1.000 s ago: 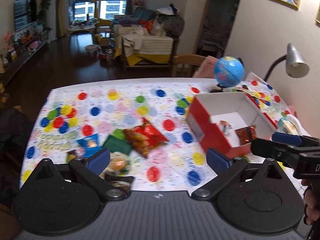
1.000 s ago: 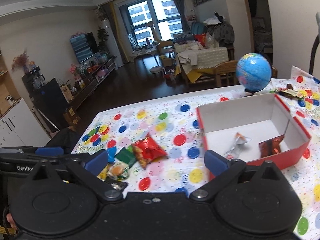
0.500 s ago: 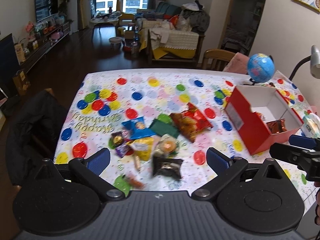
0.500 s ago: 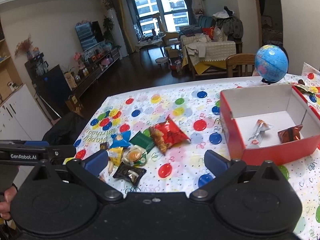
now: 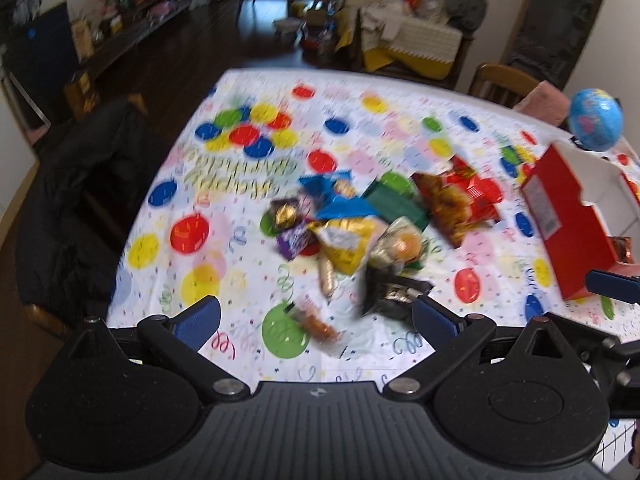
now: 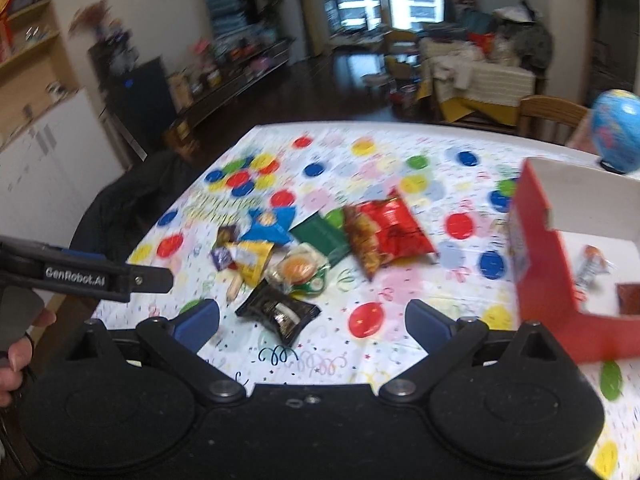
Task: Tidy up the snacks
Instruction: 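Move both grippers back over the snack pile, then grasp the small clear candy packet with the left gripper while the right grasps the black snack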
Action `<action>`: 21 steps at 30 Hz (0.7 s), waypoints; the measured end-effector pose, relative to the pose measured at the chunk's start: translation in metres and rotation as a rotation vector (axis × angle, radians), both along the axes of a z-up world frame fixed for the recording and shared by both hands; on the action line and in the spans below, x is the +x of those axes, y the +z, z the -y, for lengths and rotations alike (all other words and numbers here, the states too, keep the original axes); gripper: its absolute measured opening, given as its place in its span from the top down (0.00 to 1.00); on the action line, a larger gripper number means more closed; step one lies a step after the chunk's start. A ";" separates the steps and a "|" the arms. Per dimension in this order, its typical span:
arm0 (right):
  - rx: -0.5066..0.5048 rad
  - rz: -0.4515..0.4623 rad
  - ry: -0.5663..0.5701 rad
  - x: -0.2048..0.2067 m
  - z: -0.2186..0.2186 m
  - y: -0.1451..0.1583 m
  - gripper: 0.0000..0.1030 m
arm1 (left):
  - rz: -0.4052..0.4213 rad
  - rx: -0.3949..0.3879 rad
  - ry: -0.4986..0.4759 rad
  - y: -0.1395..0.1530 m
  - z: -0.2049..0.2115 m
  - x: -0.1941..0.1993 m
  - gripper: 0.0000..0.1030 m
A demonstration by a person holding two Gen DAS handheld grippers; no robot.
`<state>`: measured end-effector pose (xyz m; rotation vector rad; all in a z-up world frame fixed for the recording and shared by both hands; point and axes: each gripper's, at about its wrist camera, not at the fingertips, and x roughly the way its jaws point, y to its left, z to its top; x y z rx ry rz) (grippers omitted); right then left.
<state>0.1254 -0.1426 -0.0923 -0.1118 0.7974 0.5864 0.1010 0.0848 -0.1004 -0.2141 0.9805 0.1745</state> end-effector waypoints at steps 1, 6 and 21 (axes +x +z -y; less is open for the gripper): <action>-0.013 -0.004 0.026 0.004 -0.005 -0.005 0.03 | -0.019 -0.010 0.010 -0.006 -0.002 0.003 0.00; -0.107 -0.018 0.173 0.025 -0.030 -0.032 0.08 | -0.107 -0.064 0.081 -0.035 -0.012 0.016 0.00; -0.220 -0.058 0.438 0.059 -0.082 -0.079 0.22 | -0.182 -0.159 0.154 -0.077 -0.018 0.035 0.09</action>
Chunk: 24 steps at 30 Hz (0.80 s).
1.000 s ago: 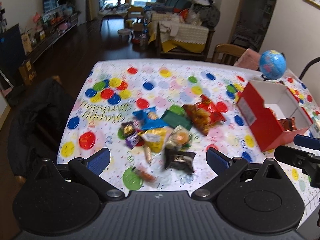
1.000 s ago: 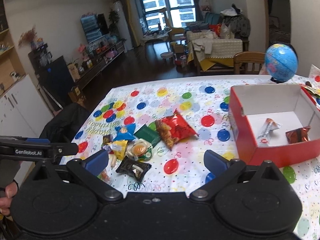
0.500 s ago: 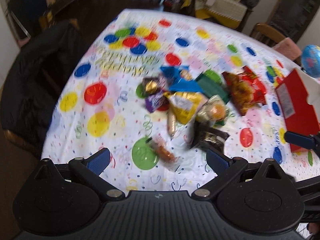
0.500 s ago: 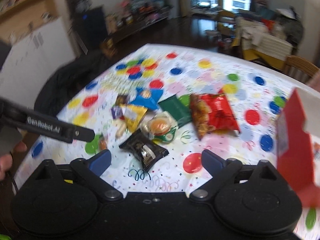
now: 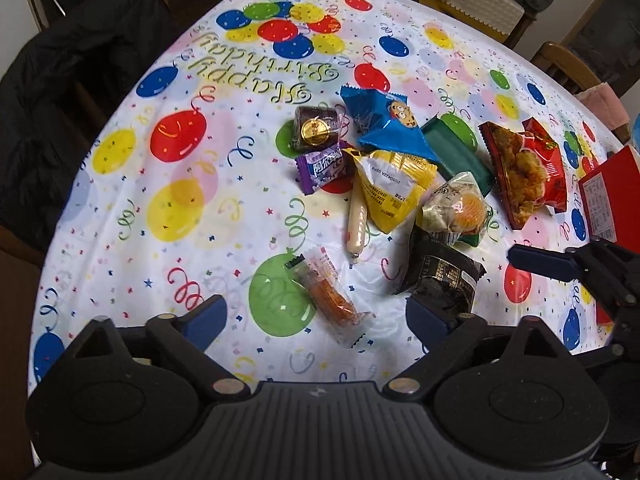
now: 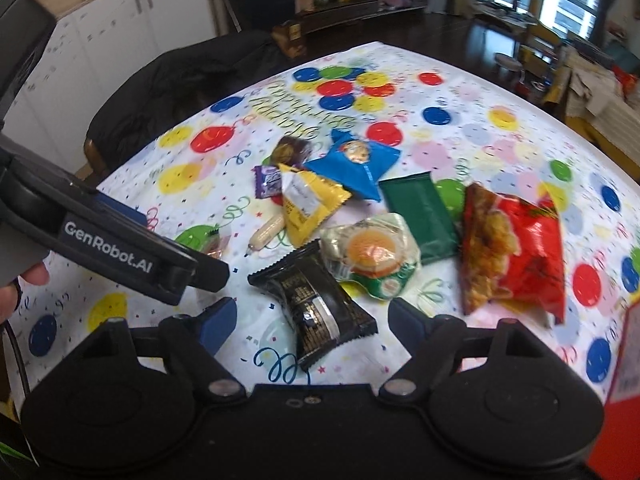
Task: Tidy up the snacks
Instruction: 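Grasp the small clear candy packet with the left gripper while the right grasps the black snack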
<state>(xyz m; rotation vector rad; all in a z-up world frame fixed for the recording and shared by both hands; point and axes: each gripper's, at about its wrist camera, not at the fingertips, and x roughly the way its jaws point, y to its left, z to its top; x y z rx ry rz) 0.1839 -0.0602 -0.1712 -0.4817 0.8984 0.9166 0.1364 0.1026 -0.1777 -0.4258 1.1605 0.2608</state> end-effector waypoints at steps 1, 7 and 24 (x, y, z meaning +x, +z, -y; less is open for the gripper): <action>-0.005 0.003 0.010 0.001 -0.002 -0.002 0.22 | -0.002 -0.010 0.005 -0.002 -0.001 0.001 0.11; -0.021 0.009 0.044 0.009 -0.011 -0.010 0.30 | -0.011 -0.035 0.005 -0.008 0.001 0.008 0.25; -0.016 -0.036 -0.046 0.007 -0.009 -0.017 0.63 | -0.004 -0.052 0.037 -0.011 -0.007 0.006 0.79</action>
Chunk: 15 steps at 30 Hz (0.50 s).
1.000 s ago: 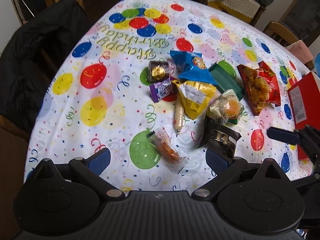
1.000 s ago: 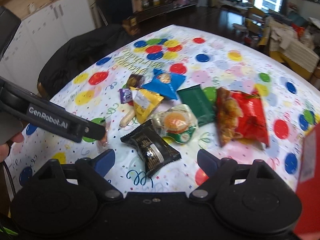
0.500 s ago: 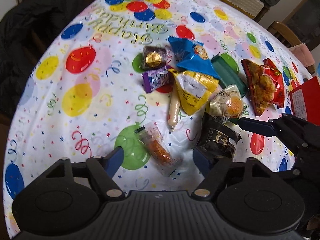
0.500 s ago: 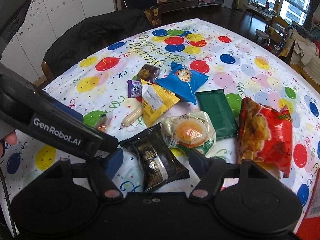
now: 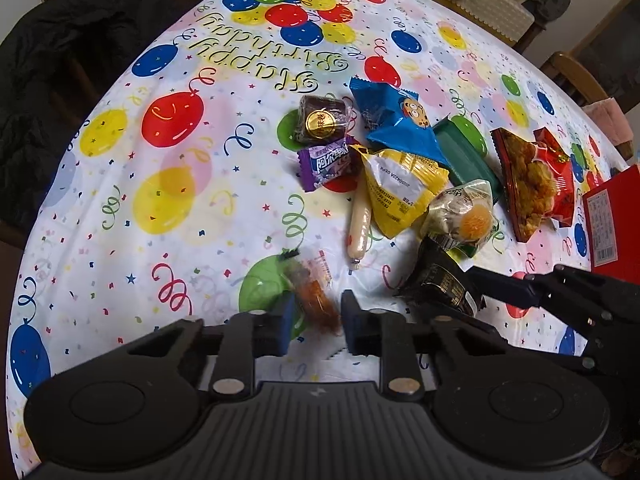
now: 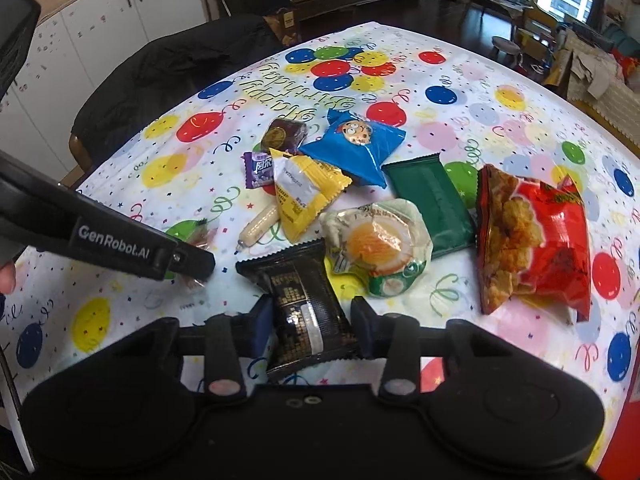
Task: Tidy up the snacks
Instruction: 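Grasp the small clear candy packet with the left gripper while the right grasps the black snack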
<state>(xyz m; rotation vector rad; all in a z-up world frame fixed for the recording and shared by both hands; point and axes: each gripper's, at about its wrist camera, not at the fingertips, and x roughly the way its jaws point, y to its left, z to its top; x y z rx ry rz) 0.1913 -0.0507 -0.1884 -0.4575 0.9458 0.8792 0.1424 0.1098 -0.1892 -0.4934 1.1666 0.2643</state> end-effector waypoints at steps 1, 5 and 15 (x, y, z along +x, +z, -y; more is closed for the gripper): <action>-0.003 0.006 -0.008 -0.003 0.000 0.001 0.64 | 0.003 0.003 0.000 0.000 0.000 -0.001 0.81; 0.006 0.005 -0.052 -0.010 0.003 0.004 0.67 | 0.008 0.020 -0.009 0.002 0.000 -0.005 0.83; 0.055 -0.012 -0.178 -0.030 0.023 0.017 0.69 | 0.015 0.031 -0.031 0.009 -0.004 -0.023 0.84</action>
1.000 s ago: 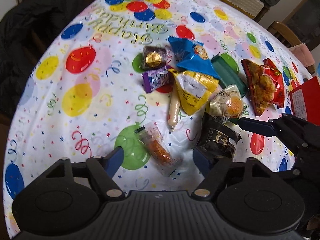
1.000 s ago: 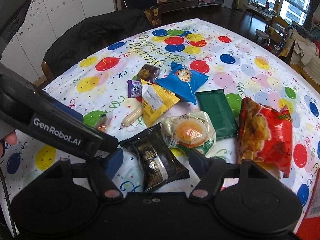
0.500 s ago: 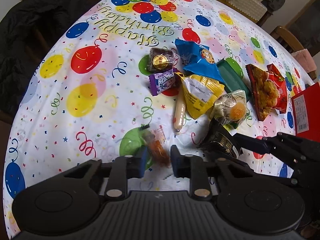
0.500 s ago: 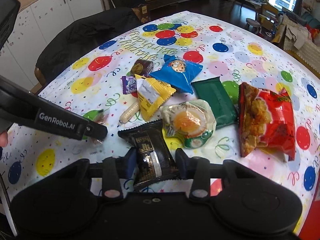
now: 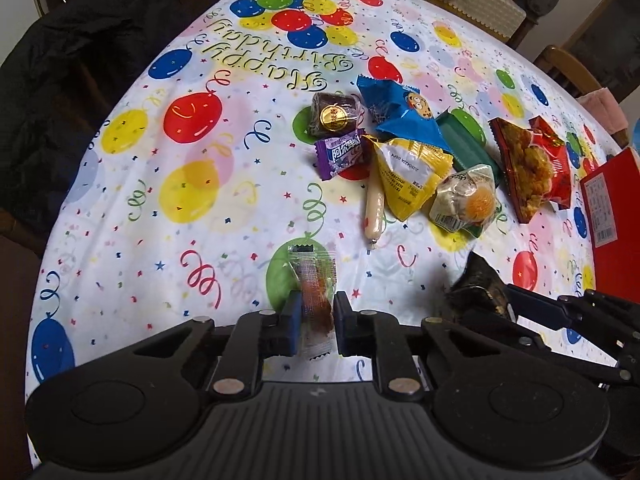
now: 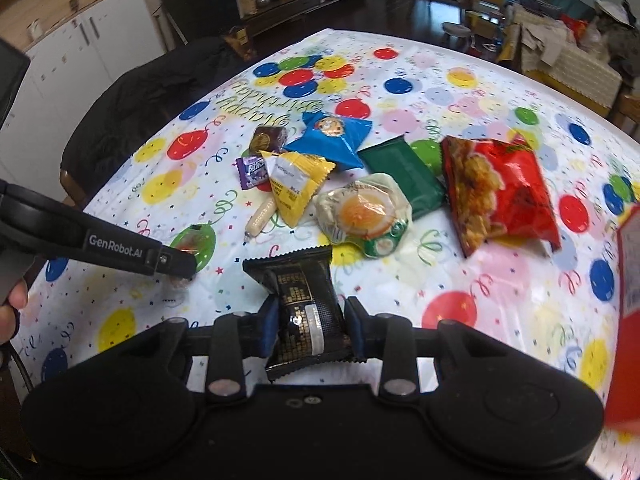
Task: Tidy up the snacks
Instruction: 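Grasp the small clear candy packet with the left gripper while the right grasps the black snack, then carry the candy packet and black snack with both grippers into the red box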
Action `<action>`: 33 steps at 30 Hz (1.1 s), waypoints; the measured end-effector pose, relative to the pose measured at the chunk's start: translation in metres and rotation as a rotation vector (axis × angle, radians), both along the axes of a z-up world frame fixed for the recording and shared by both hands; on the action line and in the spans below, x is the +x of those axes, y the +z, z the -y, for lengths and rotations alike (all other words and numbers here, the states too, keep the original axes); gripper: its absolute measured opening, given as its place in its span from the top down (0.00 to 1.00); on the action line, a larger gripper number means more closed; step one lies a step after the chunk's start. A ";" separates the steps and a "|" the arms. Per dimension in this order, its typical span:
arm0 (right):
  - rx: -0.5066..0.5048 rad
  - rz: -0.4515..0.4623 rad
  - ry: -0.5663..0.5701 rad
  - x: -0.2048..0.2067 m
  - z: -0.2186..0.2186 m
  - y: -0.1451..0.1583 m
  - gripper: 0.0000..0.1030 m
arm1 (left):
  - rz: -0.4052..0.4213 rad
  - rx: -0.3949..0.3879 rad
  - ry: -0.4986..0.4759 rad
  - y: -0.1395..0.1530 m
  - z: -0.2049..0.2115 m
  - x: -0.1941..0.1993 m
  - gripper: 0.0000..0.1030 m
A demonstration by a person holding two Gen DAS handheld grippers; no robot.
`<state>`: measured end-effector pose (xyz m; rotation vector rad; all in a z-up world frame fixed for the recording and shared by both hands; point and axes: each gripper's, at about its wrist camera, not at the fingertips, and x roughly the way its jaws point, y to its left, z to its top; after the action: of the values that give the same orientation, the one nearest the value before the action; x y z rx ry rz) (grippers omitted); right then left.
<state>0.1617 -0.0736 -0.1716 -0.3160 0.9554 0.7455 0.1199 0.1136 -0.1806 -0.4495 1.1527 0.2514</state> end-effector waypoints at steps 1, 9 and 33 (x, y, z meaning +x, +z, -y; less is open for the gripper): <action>0.006 0.002 -0.012 -0.002 0.002 0.002 0.69 | 0.005 -0.001 -0.003 0.002 0.000 -0.002 0.84; 0.057 0.045 -0.102 -0.024 0.021 0.031 0.69 | 0.067 0.010 -0.061 0.033 0.011 -0.017 0.84; 0.140 0.280 -0.361 -0.097 0.106 0.133 0.69 | 0.313 0.052 -0.371 0.138 0.106 -0.036 0.84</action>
<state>0.0649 -0.1801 -0.0385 -0.1143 0.6659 0.4200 0.0843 0.0078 -0.0430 -0.2122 0.8987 -0.1099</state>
